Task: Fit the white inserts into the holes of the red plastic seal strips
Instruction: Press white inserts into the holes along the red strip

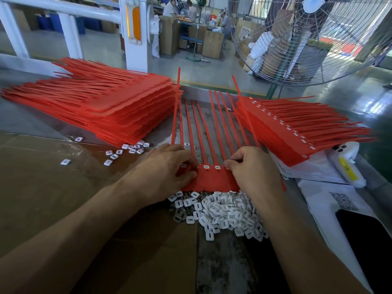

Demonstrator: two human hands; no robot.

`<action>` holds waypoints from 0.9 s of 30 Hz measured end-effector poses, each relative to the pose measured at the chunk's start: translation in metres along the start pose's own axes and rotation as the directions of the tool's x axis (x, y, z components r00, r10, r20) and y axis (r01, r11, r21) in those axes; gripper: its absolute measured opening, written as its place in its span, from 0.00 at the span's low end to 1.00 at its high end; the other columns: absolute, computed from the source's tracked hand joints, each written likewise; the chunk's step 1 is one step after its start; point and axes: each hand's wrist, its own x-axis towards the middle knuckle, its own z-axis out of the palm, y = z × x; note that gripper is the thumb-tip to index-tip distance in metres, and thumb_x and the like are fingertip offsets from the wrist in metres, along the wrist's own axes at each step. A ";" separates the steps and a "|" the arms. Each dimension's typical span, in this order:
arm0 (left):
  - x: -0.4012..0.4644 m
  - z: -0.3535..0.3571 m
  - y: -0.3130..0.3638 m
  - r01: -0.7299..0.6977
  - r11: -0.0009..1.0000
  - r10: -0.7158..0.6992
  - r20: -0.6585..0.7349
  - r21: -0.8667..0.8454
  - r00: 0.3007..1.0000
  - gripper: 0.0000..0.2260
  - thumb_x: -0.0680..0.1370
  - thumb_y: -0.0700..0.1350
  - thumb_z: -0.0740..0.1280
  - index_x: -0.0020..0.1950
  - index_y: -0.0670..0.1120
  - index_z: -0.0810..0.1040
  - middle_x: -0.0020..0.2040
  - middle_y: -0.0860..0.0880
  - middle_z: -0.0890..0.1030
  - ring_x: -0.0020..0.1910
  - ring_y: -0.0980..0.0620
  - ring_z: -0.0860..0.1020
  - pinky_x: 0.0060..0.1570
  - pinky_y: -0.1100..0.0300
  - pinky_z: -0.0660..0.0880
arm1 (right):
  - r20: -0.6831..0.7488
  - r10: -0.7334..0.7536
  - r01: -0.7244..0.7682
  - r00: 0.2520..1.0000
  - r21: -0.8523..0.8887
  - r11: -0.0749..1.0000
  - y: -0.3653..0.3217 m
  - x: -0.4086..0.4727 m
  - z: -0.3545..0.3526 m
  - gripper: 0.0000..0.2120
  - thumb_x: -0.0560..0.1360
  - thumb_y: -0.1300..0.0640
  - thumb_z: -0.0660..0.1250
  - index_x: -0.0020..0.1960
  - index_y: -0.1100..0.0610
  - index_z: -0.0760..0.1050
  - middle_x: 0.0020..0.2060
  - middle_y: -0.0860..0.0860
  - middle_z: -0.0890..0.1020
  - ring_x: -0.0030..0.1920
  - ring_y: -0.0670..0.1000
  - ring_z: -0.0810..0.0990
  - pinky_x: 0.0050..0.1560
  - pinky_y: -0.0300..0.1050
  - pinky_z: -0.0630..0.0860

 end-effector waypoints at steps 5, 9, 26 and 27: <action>-0.001 0.001 0.000 0.002 1.000 -0.002 -0.004 0.006 1.000 0.13 0.78 0.61 0.63 0.62 0.62 0.76 0.59 0.62 0.75 0.60 0.57 0.71 0.63 0.50 0.72 | -0.003 -0.025 0.025 1.000 0.032 0.999 0.005 0.000 0.000 0.05 0.78 0.49 0.73 0.48 0.50 0.83 0.40 0.44 0.83 0.41 0.46 0.81 0.41 0.45 0.77; 0.000 0.001 -0.001 0.001 1.000 -0.001 -0.009 0.007 1.000 0.13 0.79 0.61 0.63 0.61 0.62 0.76 0.58 0.62 0.75 0.60 0.57 0.71 0.63 0.50 0.71 | 0.012 -0.063 0.061 0.998 0.148 0.987 0.014 -0.004 -0.011 0.06 0.80 0.56 0.69 0.51 0.51 0.85 0.45 0.42 0.85 0.45 0.36 0.79 0.41 0.29 0.69; -0.001 0.002 -0.002 0.005 1.000 -0.005 -0.005 -0.014 1.000 0.13 0.78 0.61 0.62 0.61 0.63 0.76 0.58 0.63 0.75 0.60 0.58 0.70 0.63 0.49 0.72 | 0.142 -0.178 0.189 0.974 -0.065 0.980 0.007 -0.015 -0.022 0.16 0.82 0.63 0.62 0.59 0.51 0.85 0.58 0.48 0.79 0.55 0.48 0.79 0.54 0.40 0.74; -0.001 0.001 -0.002 0.006 1.000 -0.006 -0.003 -0.017 1.000 0.13 0.78 0.61 0.62 0.60 0.62 0.76 0.57 0.63 0.75 0.60 0.58 0.70 0.63 0.49 0.72 | 0.151 -0.188 0.202 0.971 -0.082 0.976 0.006 -0.016 -0.023 0.16 0.82 0.63 0.62 0.60 0.51 0.85 0.59 0.48 0.79 0.56 0.49 0.79 0.55 0.42 0.74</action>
